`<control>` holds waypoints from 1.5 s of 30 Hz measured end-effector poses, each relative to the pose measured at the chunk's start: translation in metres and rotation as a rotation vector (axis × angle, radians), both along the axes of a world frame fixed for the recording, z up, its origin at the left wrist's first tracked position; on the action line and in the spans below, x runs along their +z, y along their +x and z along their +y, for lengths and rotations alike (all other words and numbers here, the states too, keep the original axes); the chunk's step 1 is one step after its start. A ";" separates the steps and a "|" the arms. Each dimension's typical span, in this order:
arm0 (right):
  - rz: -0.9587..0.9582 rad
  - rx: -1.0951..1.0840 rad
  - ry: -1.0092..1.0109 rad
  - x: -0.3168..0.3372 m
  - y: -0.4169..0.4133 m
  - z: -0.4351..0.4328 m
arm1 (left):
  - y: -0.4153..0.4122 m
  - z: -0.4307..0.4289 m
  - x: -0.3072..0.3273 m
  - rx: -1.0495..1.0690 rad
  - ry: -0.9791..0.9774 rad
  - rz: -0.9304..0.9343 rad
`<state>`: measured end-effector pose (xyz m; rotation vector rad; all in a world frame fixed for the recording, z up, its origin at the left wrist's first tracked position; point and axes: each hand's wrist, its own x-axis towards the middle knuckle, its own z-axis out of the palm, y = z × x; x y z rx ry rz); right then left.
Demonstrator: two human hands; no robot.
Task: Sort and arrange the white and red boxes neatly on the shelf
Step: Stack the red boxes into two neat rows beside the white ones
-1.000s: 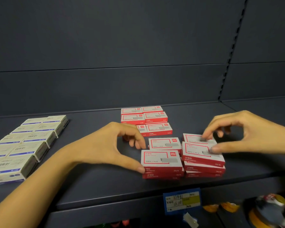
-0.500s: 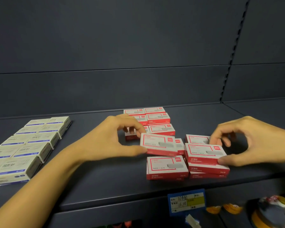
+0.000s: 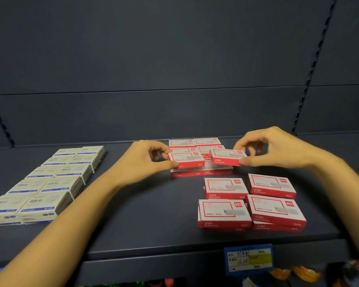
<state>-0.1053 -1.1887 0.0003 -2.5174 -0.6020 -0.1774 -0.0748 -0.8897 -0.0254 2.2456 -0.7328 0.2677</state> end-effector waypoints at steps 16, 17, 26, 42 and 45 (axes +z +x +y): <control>-0.007 -0.036 -0.107 -0.021 0.028 0.009 | 0.015 0.002 -0.011 0.006 -0.001 0.185; -0.016 -0.044 -0.096 -0.021 0.028 0.010 | 0.015 0.002 -0.012 0.010 -0.010 0.187; -0.079 -0.040 -0.018 -0.022 0.024 0.008 | 0.014 -0.001 -0.014 0.108 -0.023 0.074; 0.066 -0.015 -0.016 0.003 -0.053 -0.044 | -0.027 -0.039 -0.009 -0.320 0.080 0.117; 0.090 -0.036 -0.046 0.001 -0.059 -0.049 | -0.026 -0.040 -0.010 -0.345 0.110 0.117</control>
